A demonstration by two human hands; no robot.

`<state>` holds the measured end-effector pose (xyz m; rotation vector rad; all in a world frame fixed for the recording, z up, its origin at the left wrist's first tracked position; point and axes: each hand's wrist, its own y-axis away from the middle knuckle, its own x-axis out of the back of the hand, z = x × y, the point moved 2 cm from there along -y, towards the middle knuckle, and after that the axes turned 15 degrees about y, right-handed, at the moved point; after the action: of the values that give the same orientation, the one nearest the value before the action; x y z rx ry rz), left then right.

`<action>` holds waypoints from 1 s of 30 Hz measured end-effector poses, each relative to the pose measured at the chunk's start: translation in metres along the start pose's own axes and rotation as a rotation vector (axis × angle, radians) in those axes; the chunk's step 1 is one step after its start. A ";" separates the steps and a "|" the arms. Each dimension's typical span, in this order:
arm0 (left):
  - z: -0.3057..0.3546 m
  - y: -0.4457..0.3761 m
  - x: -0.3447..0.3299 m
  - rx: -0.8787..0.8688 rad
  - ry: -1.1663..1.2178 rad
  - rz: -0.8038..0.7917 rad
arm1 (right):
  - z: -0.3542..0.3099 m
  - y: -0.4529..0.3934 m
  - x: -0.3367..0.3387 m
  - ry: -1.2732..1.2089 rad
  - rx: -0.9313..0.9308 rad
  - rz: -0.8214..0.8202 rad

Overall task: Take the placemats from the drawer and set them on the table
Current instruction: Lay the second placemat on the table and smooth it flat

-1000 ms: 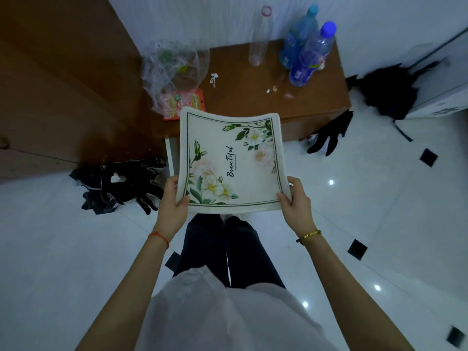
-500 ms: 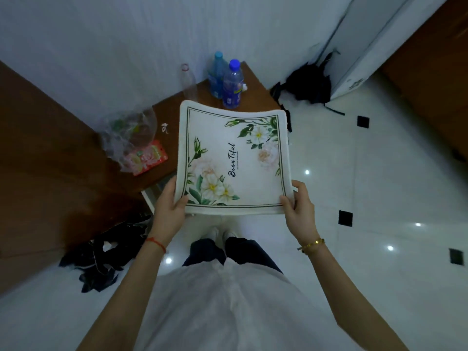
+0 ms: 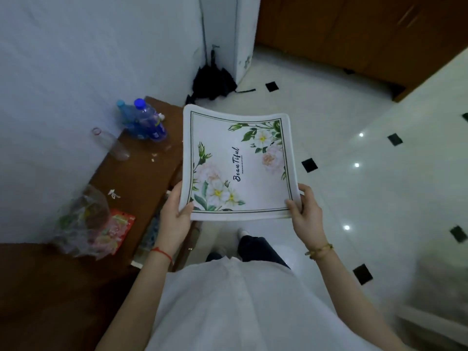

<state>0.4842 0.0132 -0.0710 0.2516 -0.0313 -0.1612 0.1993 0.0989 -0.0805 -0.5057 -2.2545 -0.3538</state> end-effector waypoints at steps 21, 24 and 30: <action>0.017 0.002 -0.208 -0.055 -0.181 -0.780 | 0.117 0.165 0.094 -0.020 -0.592 0.554; 0.013 0.021 -0.257 -0.067 -0.178 -0.875 | 0.142 0.188 0.118 -0.083 -0.651 0.580; 0.003 0.070 -0.358 -0.078 -0.178 -1.016 | 0.196 0.236 0.174 -0.052 -0.735 0.717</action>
<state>0.1414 0.1378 -0.0546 0.1547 -0.0723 -1.1931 0.0767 0.4288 -0.0569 -1.6454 -1.7696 -0.7823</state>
